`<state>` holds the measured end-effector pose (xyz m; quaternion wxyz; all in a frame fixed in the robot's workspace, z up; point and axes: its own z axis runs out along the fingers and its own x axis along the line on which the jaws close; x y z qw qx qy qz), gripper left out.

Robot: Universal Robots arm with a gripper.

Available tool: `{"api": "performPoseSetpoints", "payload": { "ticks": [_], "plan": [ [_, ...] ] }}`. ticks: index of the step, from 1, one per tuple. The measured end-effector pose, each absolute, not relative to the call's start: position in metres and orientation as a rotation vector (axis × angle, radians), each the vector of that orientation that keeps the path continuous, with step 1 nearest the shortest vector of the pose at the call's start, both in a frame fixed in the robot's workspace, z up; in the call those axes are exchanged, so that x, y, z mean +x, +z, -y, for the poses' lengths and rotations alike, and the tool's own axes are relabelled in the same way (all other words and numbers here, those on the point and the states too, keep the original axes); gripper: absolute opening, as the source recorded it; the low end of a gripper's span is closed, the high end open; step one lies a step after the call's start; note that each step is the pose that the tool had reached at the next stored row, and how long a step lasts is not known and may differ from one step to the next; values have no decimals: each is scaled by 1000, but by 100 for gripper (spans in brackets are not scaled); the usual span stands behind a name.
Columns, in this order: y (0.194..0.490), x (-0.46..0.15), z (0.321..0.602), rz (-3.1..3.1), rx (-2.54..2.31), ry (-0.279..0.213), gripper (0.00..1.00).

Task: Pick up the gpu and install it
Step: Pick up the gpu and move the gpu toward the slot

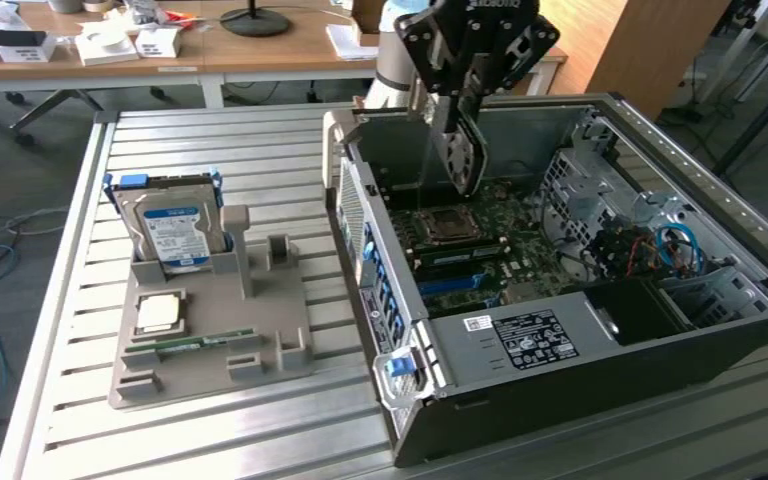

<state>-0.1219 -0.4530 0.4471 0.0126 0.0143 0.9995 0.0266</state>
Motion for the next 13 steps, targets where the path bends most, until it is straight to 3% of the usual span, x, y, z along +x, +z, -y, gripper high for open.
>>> {"api": "performPoseSetpoints", "payload": {
  "ticks": [13],
  "plan": [
    [447,-63,453,-3115,45,83,26]
  ]
}}
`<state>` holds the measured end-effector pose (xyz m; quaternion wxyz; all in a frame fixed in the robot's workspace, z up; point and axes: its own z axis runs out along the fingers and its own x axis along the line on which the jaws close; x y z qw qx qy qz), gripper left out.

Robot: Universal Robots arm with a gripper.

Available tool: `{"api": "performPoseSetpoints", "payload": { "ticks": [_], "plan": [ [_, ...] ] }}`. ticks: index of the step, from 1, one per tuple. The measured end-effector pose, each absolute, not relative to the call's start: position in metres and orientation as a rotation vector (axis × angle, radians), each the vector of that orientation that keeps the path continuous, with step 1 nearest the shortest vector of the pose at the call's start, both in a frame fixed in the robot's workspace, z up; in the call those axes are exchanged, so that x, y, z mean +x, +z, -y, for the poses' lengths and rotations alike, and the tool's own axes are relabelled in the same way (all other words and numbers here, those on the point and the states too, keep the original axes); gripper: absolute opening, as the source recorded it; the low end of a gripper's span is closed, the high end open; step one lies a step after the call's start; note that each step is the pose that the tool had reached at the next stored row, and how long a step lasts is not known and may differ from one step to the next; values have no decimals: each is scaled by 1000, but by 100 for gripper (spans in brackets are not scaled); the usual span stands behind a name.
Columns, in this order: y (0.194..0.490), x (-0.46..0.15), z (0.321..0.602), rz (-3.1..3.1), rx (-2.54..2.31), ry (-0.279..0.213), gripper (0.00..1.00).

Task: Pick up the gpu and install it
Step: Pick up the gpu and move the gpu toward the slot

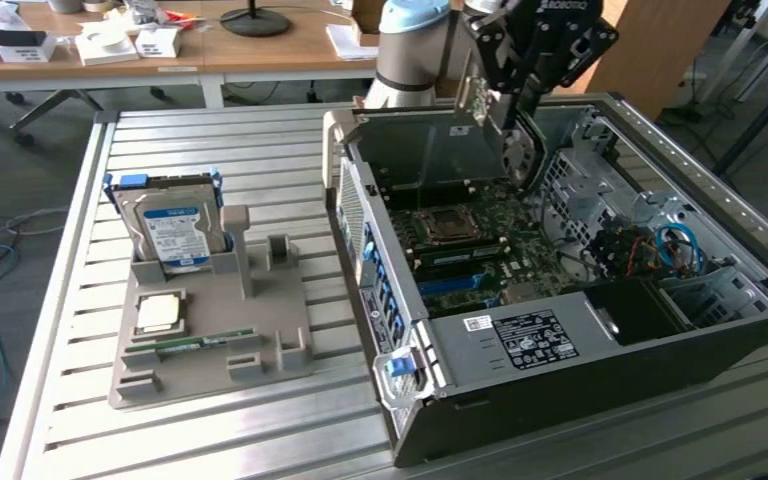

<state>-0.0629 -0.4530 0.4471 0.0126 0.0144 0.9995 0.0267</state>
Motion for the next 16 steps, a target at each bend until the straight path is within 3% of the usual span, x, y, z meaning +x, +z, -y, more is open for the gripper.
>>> {"api": "performPoseSetpoints", "payload": {
  "ticks": [16],
  "plan": [
    [447,-13,453,-3115,43,84,26]
  ]
}}
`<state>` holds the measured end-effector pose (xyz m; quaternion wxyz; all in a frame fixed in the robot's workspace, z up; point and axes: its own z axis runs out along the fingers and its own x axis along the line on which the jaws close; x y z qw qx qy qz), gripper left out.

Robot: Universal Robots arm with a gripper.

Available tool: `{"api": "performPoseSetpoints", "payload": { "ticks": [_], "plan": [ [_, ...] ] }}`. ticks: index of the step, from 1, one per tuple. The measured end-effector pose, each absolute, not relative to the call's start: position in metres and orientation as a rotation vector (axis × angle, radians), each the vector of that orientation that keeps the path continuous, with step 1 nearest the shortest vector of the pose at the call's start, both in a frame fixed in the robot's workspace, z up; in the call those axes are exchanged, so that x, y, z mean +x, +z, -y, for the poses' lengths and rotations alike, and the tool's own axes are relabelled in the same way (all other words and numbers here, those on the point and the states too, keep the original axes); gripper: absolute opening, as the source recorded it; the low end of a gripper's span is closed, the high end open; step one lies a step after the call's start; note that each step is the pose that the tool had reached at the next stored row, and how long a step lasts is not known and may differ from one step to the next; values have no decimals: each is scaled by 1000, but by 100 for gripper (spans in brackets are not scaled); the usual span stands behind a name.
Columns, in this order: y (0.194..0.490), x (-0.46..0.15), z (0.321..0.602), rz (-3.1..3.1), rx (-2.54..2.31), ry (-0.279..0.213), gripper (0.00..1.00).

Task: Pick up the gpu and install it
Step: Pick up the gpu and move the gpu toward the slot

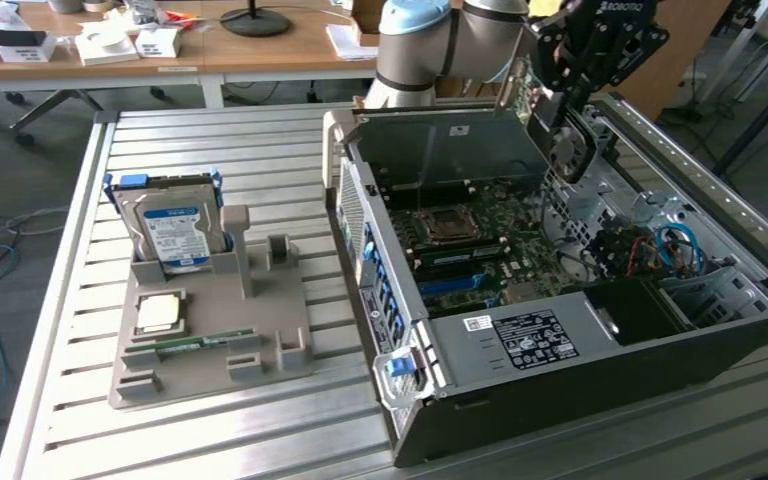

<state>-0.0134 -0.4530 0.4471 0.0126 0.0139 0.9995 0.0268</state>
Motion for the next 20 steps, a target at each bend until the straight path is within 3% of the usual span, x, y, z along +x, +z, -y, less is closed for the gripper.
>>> {"api": "performPoseSetpoints", "payload": {
  "ticks": [20],
  "plan": [
    [423,-9,453,-3115,43,83,26]
  ]
}}
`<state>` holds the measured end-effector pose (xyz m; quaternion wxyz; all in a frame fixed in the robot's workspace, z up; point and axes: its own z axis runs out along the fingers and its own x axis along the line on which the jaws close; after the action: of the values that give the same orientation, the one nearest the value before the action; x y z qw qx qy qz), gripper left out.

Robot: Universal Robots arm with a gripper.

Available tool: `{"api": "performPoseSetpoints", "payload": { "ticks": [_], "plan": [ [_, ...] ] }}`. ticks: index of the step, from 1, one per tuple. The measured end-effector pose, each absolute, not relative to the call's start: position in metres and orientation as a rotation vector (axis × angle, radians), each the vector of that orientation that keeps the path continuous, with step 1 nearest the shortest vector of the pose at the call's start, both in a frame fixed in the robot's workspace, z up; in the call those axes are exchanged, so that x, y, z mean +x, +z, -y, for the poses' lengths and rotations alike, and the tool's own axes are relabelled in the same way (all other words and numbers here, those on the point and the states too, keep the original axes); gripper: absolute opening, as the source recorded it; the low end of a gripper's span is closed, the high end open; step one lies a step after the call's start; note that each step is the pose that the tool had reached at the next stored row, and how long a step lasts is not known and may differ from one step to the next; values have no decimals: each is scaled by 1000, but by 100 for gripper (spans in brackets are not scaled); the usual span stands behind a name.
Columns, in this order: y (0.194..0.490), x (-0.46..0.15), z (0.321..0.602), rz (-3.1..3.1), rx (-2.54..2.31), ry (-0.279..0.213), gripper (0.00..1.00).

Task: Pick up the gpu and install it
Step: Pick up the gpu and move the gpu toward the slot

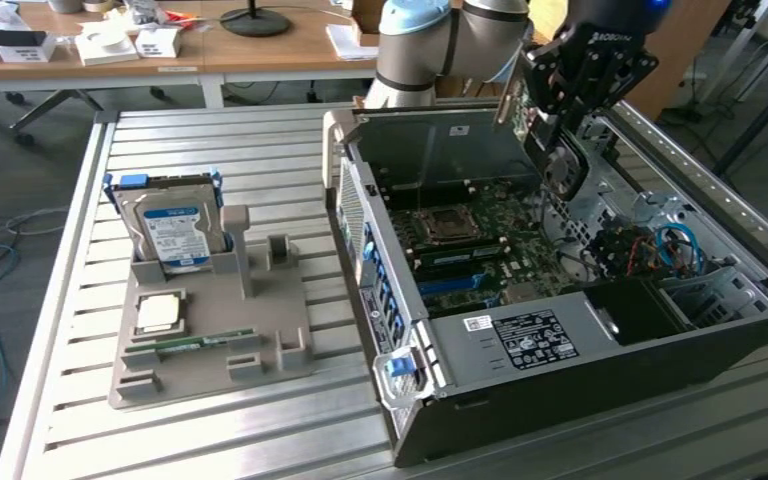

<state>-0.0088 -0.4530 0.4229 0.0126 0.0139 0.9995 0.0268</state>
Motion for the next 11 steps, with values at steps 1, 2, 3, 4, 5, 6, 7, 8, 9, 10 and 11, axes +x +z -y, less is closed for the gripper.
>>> {"api": "performPoseSetpoints", "payload": {
  "ticks": [1,2,3,4,5,6,7,8,9,10,11],
  "plan": [
    [421,-9,453,-3115,43,84,26],
    [419,-9,453,-3115,43,84,26],
    [418,-9,453,-3115,43,84,26],
    [417,-9,453,-3115,43,83,26],
    [417,-9,453,-3115,43,83,26],
    [417,-9,453,-3115,43,83,26],
    [417,-9,453,-3115,43,83,26],
    [417,-9,453,-3115,43,84,26],
    [417,-8,453,-3115,43,84,26],
    [417,-6,453,-3115,43,84,26],
    [417,-4,453,-3115,43,84,26]
  ]
}}
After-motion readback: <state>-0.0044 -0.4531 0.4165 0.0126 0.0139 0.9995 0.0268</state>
